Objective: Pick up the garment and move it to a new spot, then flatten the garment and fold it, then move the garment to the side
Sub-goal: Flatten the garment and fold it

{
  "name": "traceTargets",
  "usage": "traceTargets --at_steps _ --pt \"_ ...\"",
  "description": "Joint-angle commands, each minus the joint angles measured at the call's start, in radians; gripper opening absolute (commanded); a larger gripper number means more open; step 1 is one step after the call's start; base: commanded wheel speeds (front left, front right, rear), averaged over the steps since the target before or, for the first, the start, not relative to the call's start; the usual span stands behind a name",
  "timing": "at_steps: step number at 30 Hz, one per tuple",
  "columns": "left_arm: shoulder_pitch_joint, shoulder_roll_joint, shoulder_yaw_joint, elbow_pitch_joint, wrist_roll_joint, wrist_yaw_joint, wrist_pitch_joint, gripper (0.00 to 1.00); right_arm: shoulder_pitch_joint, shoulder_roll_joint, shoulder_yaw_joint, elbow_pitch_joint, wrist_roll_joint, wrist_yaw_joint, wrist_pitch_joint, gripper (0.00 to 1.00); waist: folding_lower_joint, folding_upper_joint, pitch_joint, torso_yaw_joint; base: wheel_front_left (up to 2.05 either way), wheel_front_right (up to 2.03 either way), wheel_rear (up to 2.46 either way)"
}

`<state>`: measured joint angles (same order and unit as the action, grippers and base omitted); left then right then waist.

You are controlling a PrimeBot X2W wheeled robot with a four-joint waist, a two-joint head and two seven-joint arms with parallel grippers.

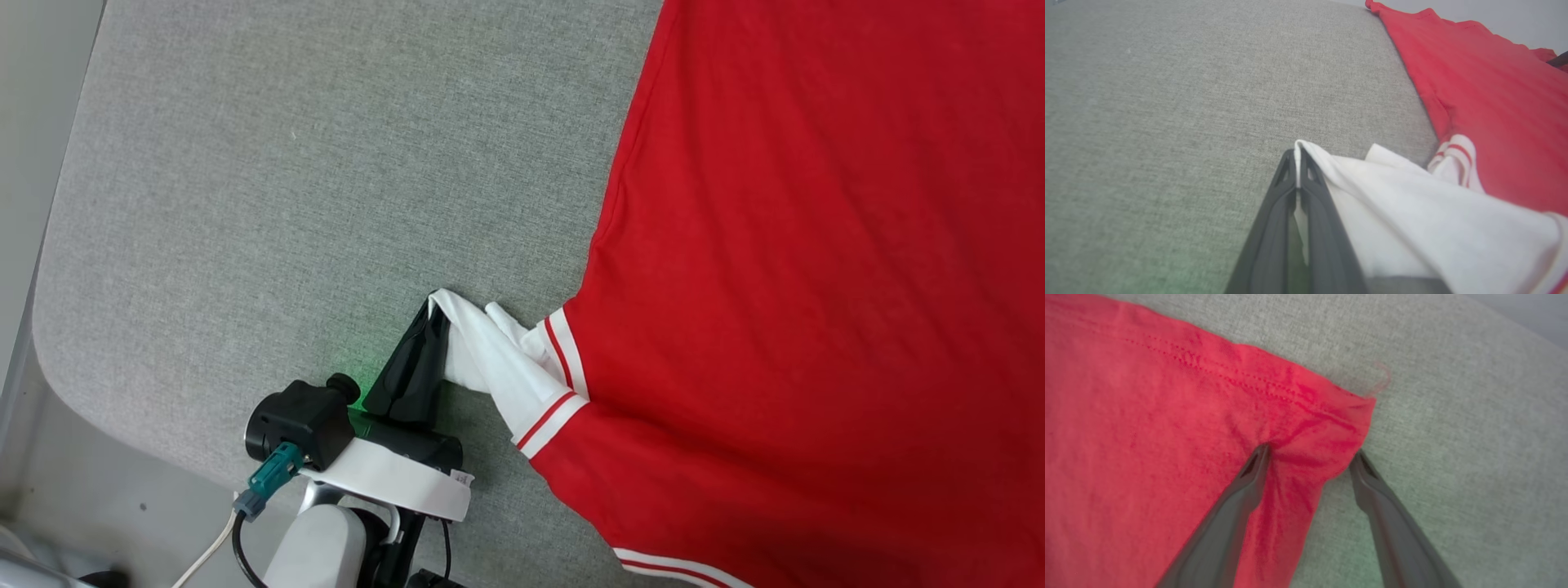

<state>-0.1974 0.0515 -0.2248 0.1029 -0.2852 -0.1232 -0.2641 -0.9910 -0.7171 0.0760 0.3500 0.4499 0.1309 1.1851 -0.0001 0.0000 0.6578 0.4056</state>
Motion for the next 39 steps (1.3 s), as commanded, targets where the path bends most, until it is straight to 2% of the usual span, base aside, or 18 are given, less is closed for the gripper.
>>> traceTargets --at_steps 1,2,3,4,12,16,20,24,29,32,39 --pt "-0.013 -0.001 -0.001 0.005 -0.005 0.000 0.000 0.00 0.098 0.023 0.029 0.050 0.002 0.000 0.024 1.00 0.0001 0.0000 0.002 0.001 0.00 0.00 0.00" --pt "-0.013 -0.001 -0.003 0.005 -0.009 0.000 0.000 0.00 0.106 0.024 0.022 0.055 0.007 0.000 0.028 1.00 0.0001 0.0000 0.002 0.001 0.00 0.00 0.00" --pt "-0.014 -0.002 -0.005 0.006 -0.013 0.002 0.000 0.00 0.112 0.023 0.021 0.051 0.009 0.000 0.027 0.20 0.0001 0.0000 0.002 0.000 0.00 0.00 0.00" --pt "-0.014 -0.002 -0.008 0.008 -0.019 0.002 0.000 0.00 0.112 0.025 0.010 0.049 0.016 0.000 0.022 0.00 0.0001 0.0000 0.001 0.000 0.00 0.00 0.00" --pt "0.002 -0.001 0.002 0.023 -0.015 0.011 0.000 0.00 0.069 0.027 -0.008 0.016 0.009 -0.001 -0.047 0.00 0.0001 0.0000 -0.046 -0.023 0.00 0.00 0.00" --pt "0.023 -0.001 0.022 0.032 -0.003 0.011 -0.001 0.00 0.068 0.027 0.011 0.002 0.030 -0.001 -0.112 0.00 0.0001 0.0000 -0.102 -0.048 0.00 0.00 0.00" --pt "0.050 -0.001 0.049 0.047 0.013 0.009 -0.001 0.00 0.104 -0.008 0.062 -0.029 0.073 -0.001 -0.177 0.00 0.0001 0.0000 -0.172 -0.080 0.00 0.00 0.00" --pt "0.079 -0.001 0.074 0.063 0.032 0.006 -0.001 0.00 0.189 -0.060 0.124 -0.092 0.145 -0.001 -0.244 0.00 0.0001 0.0000 -0.246 -0.114 0.00 0.00 0.00" --pt "0.125 0.005 0.114 0.073 0.045 0.002 -0.001 0.00 0.334 -0.121 0.154 -0.183 0.232 -0.001 -0.311 0.00 0.0001 0.0000 -0.327 -0.175 0.00 0.00 0.00" --pt "0.156 0.005 0.133 0.079 0.052 0.003 -0.001 0.00 0.439 -0.149 0.142 -0.234 0.266 -0.001 -0.350 0.00 0.0001 0.0000 -0.368 -0.208 0.00 0.00 0.00" --pt "0.215 0.009 0.183 0.089 0.058 0.001 -0.001 0.00 0.727 -0.170 0.076 -0.321 0.302 -0.001 -0.395 0.00 0.0001 0.0000 -0.429 -0.280 0.00 0.00 0.00"
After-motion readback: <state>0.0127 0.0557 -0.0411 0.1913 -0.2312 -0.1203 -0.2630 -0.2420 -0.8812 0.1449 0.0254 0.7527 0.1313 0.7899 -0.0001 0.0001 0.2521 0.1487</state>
